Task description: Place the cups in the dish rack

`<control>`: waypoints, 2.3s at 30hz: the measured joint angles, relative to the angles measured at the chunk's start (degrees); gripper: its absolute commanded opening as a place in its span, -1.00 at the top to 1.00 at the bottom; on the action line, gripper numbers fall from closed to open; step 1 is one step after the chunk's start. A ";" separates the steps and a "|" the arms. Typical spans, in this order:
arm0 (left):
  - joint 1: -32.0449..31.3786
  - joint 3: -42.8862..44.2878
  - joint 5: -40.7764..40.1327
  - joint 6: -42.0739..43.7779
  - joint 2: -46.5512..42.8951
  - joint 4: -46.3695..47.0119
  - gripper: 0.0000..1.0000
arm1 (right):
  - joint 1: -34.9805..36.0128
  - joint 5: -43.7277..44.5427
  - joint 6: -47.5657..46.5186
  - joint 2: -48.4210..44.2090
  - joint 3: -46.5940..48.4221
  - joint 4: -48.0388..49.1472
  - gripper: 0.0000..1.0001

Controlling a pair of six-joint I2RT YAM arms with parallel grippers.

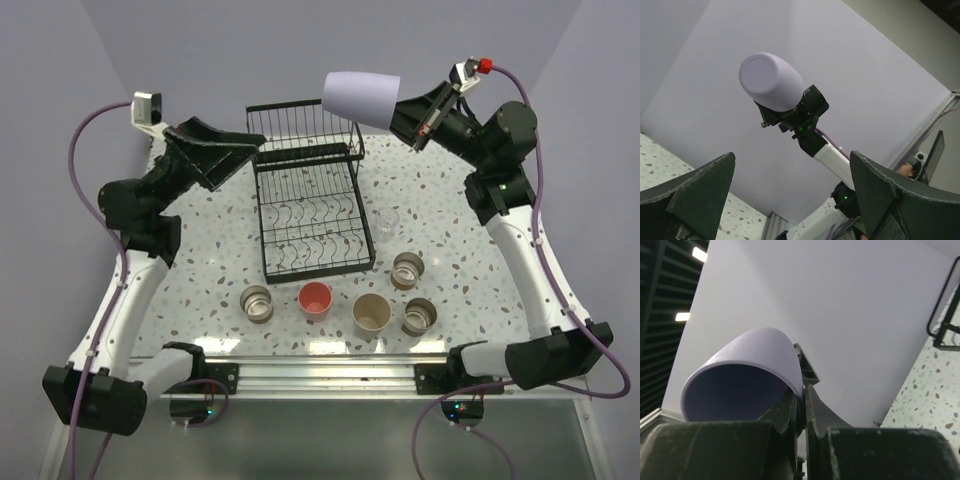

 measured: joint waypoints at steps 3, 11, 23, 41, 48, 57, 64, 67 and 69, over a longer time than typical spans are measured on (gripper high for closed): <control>-3.17 0.76 1.20 -3.06 5.22 4.79 -1.00 | 2.54 -0.68 0.94 1.27 1.73 2.14 1.00; -6.56 3.67 2.25 -5.31 16.09 10.10 -1.00 | 8.52 -0.70 -1.05 8.20 7.15 2.34 1.00; -6.49 7.43 4.24 -4.15 17.05 14.36 -1.00 | 13.51 3.08 -6.16 10.10 7.13 -0.83 1.00; -6.51 4.68 -1.31 5.46 15.17 5.97 -0.20 | 15.41 2.36 -13.40 11.52 8.13 -7.34 1.00; -6.78 2.23 -2.71 4.90 14.73 7.15 0.93 | 15.41 2.80 -14.60 11.54 8.11 -9.90 1.00; -6.82 6.38 -4.72 17.57 12.41 -10.69 1.00 | 15.45 8.72 -21.77 11.80 8.59 -21.97 -0.16; -6.75 19.43 -9.77 32.37 15.21 -28.37 1.00 | 15.04 21.42 -33.64 8.81 9.35 -41.46 -0.18; -6.75 28.26 -13.00 40.33 19.02 -36.20 1.00 | 14.73 26.99 -37.68 5.95 8.07 -48.30 -0.18; -6.75 34.95 -15.17 45.22 22.91 -42.16 1.00 | 14.67 29.92 -39.98 2.93 5.90 -51.87 -0.19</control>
